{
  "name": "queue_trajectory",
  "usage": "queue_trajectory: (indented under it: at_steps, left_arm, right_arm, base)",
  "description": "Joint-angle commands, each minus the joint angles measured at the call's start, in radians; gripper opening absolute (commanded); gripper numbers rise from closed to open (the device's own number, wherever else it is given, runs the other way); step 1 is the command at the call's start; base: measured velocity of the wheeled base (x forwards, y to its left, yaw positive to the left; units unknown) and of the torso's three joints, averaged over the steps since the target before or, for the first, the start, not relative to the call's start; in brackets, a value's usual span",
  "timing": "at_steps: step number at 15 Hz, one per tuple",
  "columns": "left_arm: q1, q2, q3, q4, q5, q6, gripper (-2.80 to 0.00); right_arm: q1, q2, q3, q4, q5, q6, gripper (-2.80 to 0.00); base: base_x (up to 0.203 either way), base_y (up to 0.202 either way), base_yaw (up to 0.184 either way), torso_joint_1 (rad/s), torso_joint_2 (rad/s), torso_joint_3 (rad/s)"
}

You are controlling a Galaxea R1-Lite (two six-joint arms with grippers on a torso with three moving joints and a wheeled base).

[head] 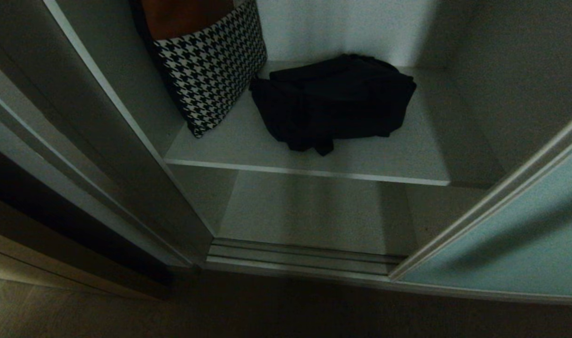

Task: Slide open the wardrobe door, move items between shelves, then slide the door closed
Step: Close the door

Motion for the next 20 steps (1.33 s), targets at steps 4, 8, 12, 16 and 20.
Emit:
queue_trajectory:
  at_steps: [4,8,12,16,20]
  left_arm:
    - [0.0,0.002,0.0,0.0,0.0,0.0,-2.8]
    - [0.0,0.002,0.0,0.0,0.0,0.0,-2.8]
    - [0.0,0.002,0.0,0.0,0.0,0.0,-2.8]
    - [0.0,0.002,0.0,0.0,0.0,0.0,-2.8]
    - [0.0,0.002,0.0,0.0,0.0,0.0,-2.8]
  right_arm:
    - [0.21,-0.066,0.023,0.011,0.098,-0.029,-2.8]
    - [0.211,-0.196,0.037,0.03,0.184,-0.017,-2.8]
    - [0.13,-0.291,0.067,0.081,0.164,0.011,-2.8]
    - [-0.039,-0.321,0.102,0.078,-0.04,-0.012,-2.8]
    - [-0.222,-0.317,0.135,0.051,-0.135,-0.022,-2.8]
  base:
    - [0.0,0.0,0.0,0.0,0.0,0.0]
    - [0.0,0.0,0.0,0.0,0.0,0.0]
    - [0.0,0.0,0.0,0.0,0.0,0.0]
    - [0.0,0.0,0.0,0.0,0.0,0.0]
    - [0.0,0.0,0.0,0.0,0.0,0.0]
